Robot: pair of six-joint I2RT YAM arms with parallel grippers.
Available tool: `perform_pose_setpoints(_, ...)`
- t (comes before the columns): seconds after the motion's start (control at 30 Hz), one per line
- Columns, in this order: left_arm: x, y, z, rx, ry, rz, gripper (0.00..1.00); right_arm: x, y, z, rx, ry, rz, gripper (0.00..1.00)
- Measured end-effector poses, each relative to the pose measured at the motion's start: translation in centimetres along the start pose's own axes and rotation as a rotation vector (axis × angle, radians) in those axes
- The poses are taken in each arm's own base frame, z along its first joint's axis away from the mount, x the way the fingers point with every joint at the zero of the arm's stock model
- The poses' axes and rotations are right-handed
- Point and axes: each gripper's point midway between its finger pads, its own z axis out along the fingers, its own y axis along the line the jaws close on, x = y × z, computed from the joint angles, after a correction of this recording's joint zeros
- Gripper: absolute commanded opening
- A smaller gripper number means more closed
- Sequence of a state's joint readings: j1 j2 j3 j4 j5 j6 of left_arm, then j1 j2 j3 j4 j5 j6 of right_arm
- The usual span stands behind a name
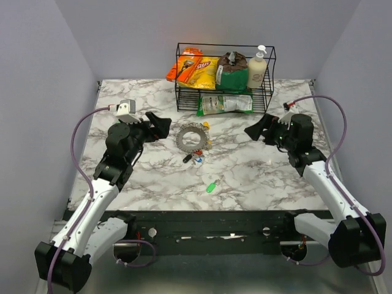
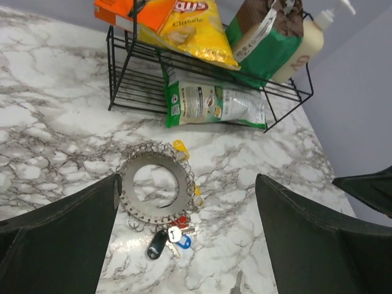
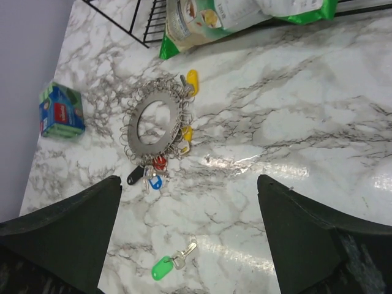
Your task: Put the keys on the keyring
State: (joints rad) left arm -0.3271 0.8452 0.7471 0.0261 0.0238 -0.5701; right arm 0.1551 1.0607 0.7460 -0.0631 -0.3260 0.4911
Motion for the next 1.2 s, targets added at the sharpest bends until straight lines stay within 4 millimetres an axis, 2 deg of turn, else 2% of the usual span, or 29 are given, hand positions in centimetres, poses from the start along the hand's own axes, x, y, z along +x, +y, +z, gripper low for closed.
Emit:
perform_pose_setpoints(0.13,2.3,1.2,0.6,-0.042,0.084,-0.006,0.99,2.9,1.9,1.1,-0.046,0.094,-0.031,1.00)
perform_pose_setpoints(0.27,3.6,2.2,0.8,-0.094,0.132,-0.046,0.99,5.7,3.5,2.5,-0.077,0.189,-0.066,1.00)
perform_pose_setpoints(0.4,4.4,3.9,1.5,-0.170,0.188,-0.107,0.99,7.7,5.0,4.2,-0.104,0.266,-0.113,1.00)
perform_pose_setpoints(0.6,8.4,6.3,3.0,-0.230,0.353,-0.103,0.99,10.1,6.9,6.1,-0.118,0.339,-0.193,1.00)
perform_pose_setpoints(0.73,9.9,7.1,2.9,-0.247,0.409,-0.089,0.99,11.6,8.1,7.1,-0.126,0.378,-0.236,1.00)
perform_pose_setpoints(0.97,10.1,7.6,2.7,-0.256,0.423,-0.060,0.99,12.9,9.4,8.4,-0.116,0.405,-0.296,1.00)
perform_pose_setpoints(1.2,10.9,8.1,2.8,-0.271,0.447,-0.054,0.99,13.3,8.5,9.3,-0.069,0.415,-0.314,1.00)
